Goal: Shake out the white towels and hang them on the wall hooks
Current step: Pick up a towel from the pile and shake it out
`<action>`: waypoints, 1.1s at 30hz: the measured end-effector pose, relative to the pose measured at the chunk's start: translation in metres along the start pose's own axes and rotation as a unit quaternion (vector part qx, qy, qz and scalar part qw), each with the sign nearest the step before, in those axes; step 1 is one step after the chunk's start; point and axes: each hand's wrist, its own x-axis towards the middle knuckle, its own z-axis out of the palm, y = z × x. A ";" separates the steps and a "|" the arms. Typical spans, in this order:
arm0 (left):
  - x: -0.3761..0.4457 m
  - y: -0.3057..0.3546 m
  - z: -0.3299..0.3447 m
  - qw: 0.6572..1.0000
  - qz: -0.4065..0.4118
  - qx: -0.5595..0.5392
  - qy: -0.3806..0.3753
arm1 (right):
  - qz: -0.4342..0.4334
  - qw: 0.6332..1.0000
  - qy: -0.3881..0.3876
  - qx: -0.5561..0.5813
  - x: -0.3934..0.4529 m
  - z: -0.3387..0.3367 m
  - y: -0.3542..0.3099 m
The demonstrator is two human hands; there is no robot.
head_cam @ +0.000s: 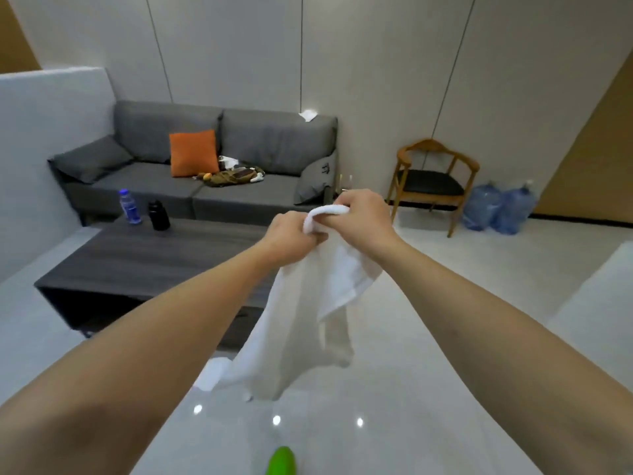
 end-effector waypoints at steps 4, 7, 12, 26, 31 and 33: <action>0.094 -0.005 0.003 1.000 0.015 0.008 0.019 | 0.075 0.993 -0.058 -0.064 0.063 -0.021 0.063; 0.163 -0.003 0.006 0.998 0.031 0.024 -0.043 | 0.119 0.992 -0.046 -0.016 0.114 -0.024 0.092; 0.259 0.020 0.031 0.986 0.093 -0.056 -0.128 | 0.118 0.991 0.045 0.033 0.199 -0.031 0.112; 0.492 0.054 0.136 0.990 0.058 -0.126 -0.040 | 0.236 0.946 0.040 0.220 0.370 -0.045 0.317; 0.558 0.069 0.173 0.979 0.033 -0.113 -0.164 | 0.175 0.938 0.008 0.299 0.447 -0.067 0.355; 0.580 0.072 0.184 0.983 0.012 -0.137 -0.124 | 0.164 0.938 -0.003 0.306 0.474 -0.066 0.366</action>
